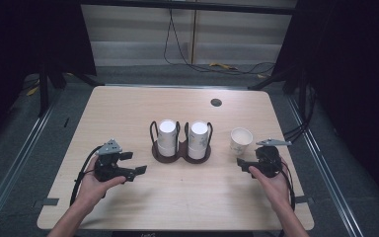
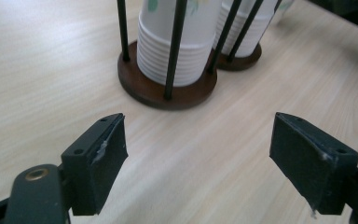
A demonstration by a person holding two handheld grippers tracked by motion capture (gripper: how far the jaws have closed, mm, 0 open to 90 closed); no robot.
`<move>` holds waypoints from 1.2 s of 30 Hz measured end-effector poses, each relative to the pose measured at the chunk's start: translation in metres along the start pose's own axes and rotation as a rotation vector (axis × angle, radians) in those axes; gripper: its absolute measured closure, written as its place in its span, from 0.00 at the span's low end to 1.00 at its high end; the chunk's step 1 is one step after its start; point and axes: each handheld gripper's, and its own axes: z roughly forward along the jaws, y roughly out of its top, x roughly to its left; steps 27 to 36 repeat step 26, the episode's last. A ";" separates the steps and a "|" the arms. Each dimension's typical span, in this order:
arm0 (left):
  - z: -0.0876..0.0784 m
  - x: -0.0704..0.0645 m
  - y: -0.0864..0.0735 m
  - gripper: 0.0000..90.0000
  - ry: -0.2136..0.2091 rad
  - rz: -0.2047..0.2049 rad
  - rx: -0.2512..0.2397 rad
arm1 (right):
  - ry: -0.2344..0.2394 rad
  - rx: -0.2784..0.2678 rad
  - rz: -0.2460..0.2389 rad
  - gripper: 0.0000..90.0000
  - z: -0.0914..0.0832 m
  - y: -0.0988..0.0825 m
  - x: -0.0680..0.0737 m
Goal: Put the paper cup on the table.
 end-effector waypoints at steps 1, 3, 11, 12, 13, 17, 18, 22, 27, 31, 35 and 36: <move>-0.001 0.000 -0.001 0.21 0.006 0.004 0.003 | -0.004 0.000 0.003 0.21 -0.003 -0.002 0.001; -0.004 -0.001 -0.004 0.21 0.021 -0.007 0.003 | 0.002 -0.027 0.001 0.21 -0.011 -0.007 0.003; -0.009 -0.002 -0.020 0.21 0.027 -0.067 0.001 | -0.002 -0.114 0.004 0.20 -0.021 -0.031 0.023; -0.009 -0.002 -0.021 0.21 0.021 -0.071 0.006 | -0.005 -0.116 0.004 0.20 -0.019 -0.034 0.026; -0.009 -0.002 -0.022 0.21 0.013 -0.076 0.012 | 0.000 -0.109 0.007 0.22 -0.017 -0.037 0.028; -0.008 -0.005 -0.027 0.20 0.025 -0.054 0.024 | 0.013 -0.098 0.027 0.22 -0.008 -0.044 0.033; -0.007 -0.006 -0.029 0.20 0.030 -0.039 0.030 | 0.011 -0.093 0.021 0.22 -0.007 -0.046 0.034; -0.003 -0.009 -0.039 0.20 0.063 -0.032 0.040 | 0.002 -0.067 -0.009 0.22 -0.002 -0.050 0.037; 0.000 -0.011 -0.039 0.20 0.068 -0.052 0.017 | -0.025 -0.074 -0.033 0.22 0.001 -0.051 0.038; 0.000 -0.011 -0.039 0.20 0.068 -0.052 0.017 | -0.025 -0.074 -0.033 0.22 0.001 -0.051 0.038; 0.000 -0.011 -0.039 0.20 0.068 -0.052 0.017 | -0.025 -0.074 -0.033 0.22 0.001 -0.051 0.038; 0.000 -0.011 -0.039 0.20 0.068 -0.052 0.017 | -0.025 -0.074 -0.033 0.22 0.001 -0.051 0.038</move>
